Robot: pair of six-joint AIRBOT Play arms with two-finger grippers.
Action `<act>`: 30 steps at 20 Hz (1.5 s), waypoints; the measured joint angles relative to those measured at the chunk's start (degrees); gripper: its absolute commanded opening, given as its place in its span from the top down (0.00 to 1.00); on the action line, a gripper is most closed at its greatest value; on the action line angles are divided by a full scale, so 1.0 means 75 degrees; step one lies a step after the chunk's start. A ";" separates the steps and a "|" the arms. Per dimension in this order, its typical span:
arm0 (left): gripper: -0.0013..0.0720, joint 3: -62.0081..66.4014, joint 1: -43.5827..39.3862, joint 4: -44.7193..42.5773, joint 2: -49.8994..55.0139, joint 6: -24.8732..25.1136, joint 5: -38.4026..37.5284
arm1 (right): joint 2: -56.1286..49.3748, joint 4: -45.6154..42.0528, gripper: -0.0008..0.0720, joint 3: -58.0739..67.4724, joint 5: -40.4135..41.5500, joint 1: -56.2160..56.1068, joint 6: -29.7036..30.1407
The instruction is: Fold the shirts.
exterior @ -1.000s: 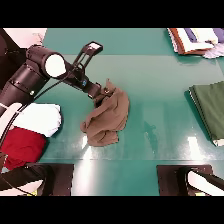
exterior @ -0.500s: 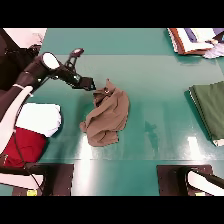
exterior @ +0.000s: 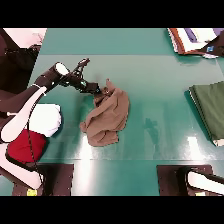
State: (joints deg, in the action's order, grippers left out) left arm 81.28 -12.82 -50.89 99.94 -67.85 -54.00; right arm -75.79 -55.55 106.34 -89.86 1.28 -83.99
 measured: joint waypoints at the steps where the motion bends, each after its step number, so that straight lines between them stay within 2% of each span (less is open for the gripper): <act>1: 0.95 0.0003 -0.0023 0.0015 0.0026 0.0029 0.0090 | -0.0082 -0.0003 0.97 -0.0003 -0.0015 -0.0099 0.0000; 6: 0.95 0.0571 0.0356 0.0012 0.0015 0.0061 -0.0213 | -0.0519 -0.0006 0.97 -0.0181 -0.0219 -0.0839 0.0000; 9: 0.95 0.1131 0.0761 -0.0122 -0.0227 0.0055 -0.0589 | -0.0609 0.0003 0.95 -0.1172 -0.0076 -0.1483 0.0000; 10: 0.95 0.1282 0.0892 -0.0152 -0.0338 0.0052 -0.0691 | -0.0627 0.0023 0.71 -0.1635 0.0105 -0.1711 0.0000; 11: 0.95 0.1396 0.1005 -0.0178 -0.0455 0.0052 -0.0761 | -0.0644 0.0093 0.31 -0.2183 0.0388 -0.1982 0.0012; 12: 0.95 0.1466 0.1081 -0.0221 -0.0545 0.0055 -0.0842 | -0.0670 0.0283 0.15 -0.2707 0.0723 -0.2241 0.0093; 14: 0.95 0.1559 0.1186 -0.0300 -0.0670 0.0061 -0.0997 | -0.0831 0.0743 0.15 -0.3707 0.1547 -0.2780 0.0309; 19: 0.95 0.1644 0.1282 -0.0388 -0.0778 0.0090 -0.1265 | -0.1696 0.1988 0.17 -0.4943 0.3372 -0.4019 0.0863; 21: 0.95 0.1655 0.1294 -0.0405 -0.0790 0.0096 -0.1323 | -0.2084 0.2270 0.24 -0.4884 0.3698 -0.4363 0.1035; 22: 0.95 0.1655 0.1297 -0.0405 -0.0796 0.0099 -0.1343 | -0.2256 0.2361 0.29 -0.4788 0.3841 -0.4482 0.1087; 23: 0.95 0.1658 0.1300 -0.0414 -0.0796 0.0099 -0.1361 | -0.2419 0.2422 0.54 -0.4663 0.3928 -0.4575 0.1131; 24: 0.95 0.1661 0.1306 -0.0414 -0.0799 0.0102 -0.1376 | -0.2544 0.2454 0.92 -0.4540 0.3995 -0.4634 0.1169; 25: 0.95 0.1661 0.1306 -0.0414 -0.0799 0.0105 -0.1381 | -0.2646 0.2463 0.97 -0.4409 0.4057 -0.4677 0.1198; 28: 0.95 0.1661 0.1343 -0.0423 -0.0874 0.0108 -0.1419 | -0.2748 0.2057 0.97 -0.3949 0.4025 -0.4660 0.1221; 30: 0.95 0.1661 0.1492 -0.0431 -0.1145 0.0108 -0.1341 | -0.2565 0.1329 0.97 -0.3520 0.3724 -0.4447 0.1023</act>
State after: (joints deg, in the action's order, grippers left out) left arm 93.73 -1.63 -54.13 91.35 -67.05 -64.05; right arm -95.02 -45.58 79.94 -61.93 -32.08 -76.31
